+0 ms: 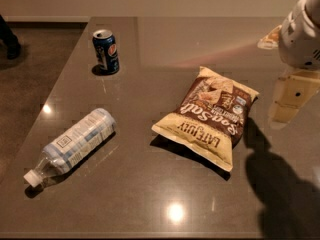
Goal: Pick brown chip bag
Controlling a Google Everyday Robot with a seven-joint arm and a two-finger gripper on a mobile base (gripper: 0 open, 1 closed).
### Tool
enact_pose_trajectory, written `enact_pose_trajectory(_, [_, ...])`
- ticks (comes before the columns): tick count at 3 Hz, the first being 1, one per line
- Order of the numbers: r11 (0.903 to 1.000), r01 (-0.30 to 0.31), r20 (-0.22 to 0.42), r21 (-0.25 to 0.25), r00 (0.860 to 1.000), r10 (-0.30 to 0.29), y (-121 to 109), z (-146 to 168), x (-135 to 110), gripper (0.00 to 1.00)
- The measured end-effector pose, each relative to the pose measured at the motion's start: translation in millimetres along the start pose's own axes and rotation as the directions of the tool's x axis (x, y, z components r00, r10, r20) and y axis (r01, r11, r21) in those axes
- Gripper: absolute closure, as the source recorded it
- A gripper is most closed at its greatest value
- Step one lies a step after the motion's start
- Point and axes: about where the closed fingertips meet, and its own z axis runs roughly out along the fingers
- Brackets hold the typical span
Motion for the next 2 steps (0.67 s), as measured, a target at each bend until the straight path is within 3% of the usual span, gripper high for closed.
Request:
enact_pose_trajectory(1, [0.9959, 0.083, 0.020, -0.034, 0.996, -0.083, -21, 20, 5, 0.00])
enact_pose_trajectory(2, [0.9851, 0.163, 0.057, -0.055, 0.985, -0.160, -46, 43, 5, 0.00])
